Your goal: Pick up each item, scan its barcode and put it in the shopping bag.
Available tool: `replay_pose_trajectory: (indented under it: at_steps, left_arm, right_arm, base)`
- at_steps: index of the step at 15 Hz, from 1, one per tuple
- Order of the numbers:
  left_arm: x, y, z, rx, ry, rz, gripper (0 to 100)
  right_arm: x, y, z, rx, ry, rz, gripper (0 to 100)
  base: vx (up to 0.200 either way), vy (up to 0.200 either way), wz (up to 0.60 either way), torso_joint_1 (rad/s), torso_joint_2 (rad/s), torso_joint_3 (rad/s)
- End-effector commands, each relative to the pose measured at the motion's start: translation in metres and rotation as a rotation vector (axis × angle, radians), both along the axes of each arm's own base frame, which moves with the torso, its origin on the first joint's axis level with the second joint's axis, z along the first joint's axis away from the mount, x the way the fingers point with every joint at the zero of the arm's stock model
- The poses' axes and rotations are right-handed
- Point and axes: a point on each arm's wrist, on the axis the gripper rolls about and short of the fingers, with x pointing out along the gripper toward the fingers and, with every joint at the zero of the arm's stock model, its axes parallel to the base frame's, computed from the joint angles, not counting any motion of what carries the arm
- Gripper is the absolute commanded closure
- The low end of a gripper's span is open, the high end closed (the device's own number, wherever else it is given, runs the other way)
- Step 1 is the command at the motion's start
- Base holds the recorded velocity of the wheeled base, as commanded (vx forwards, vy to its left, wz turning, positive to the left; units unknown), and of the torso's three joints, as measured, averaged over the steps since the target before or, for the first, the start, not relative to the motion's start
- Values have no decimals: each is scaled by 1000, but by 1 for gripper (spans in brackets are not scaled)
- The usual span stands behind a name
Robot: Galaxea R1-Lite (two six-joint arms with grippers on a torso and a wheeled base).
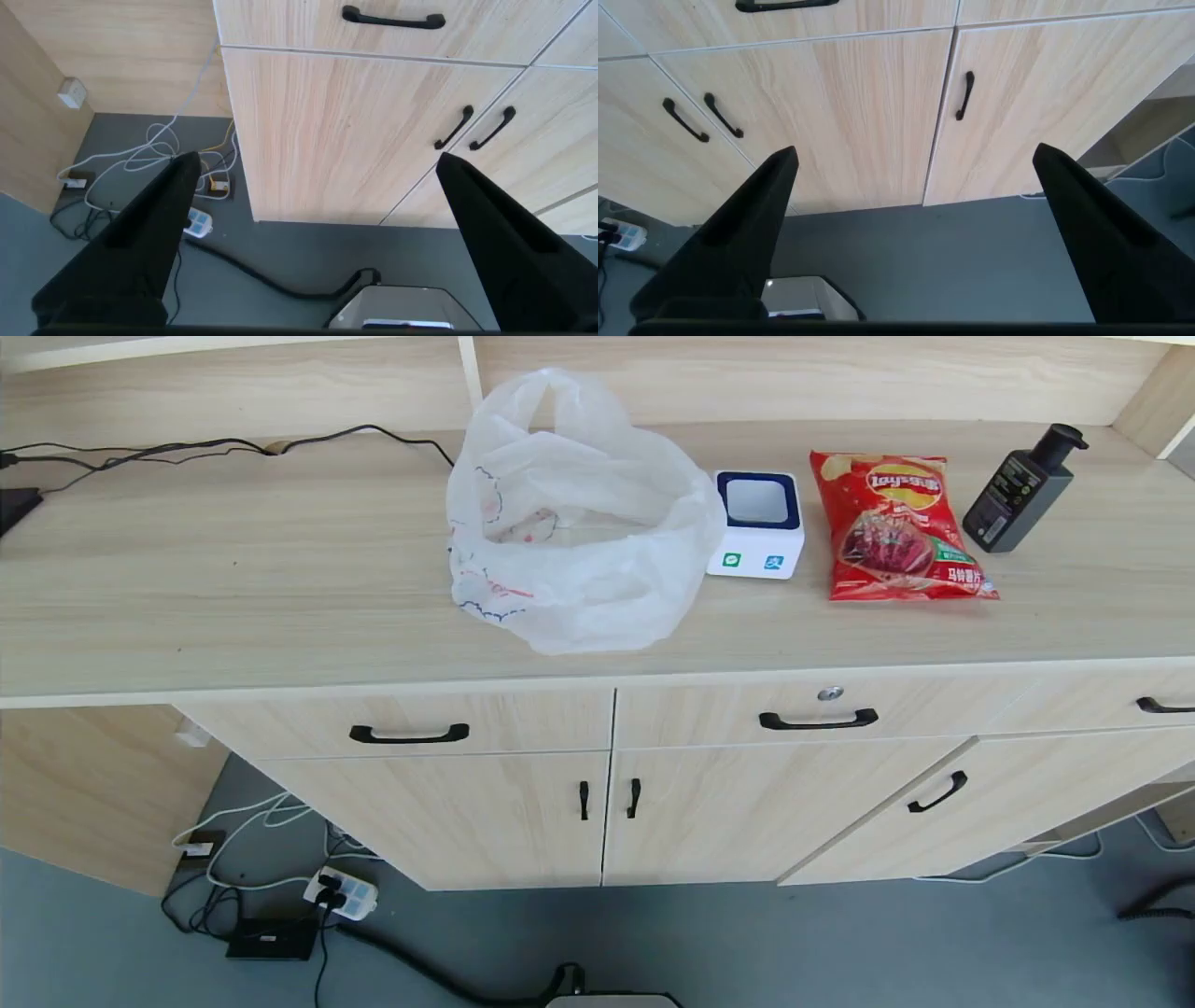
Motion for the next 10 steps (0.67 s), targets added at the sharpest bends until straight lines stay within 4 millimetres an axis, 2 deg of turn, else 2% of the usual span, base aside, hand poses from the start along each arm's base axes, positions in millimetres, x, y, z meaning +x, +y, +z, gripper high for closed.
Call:
replay_pose_trajectory:
  at_steps: [1,9,10]
  left_arm:
    - [0,0,0,1,1,-1,0]
    - [0,0,0,-1,1,1,0]
    - [0,0,0,-1,-1,1,0]
  right_arm:
    - [0,0,0,1,1,0,0]
    - [0,0,0,7,1,0,0]
    - [0,0,0,10,0,0,0]
  base:
    - [200,0,0,2,7,2]
    - [200,0,0,2,3,2]
    - [0,0,0,0,0,0]
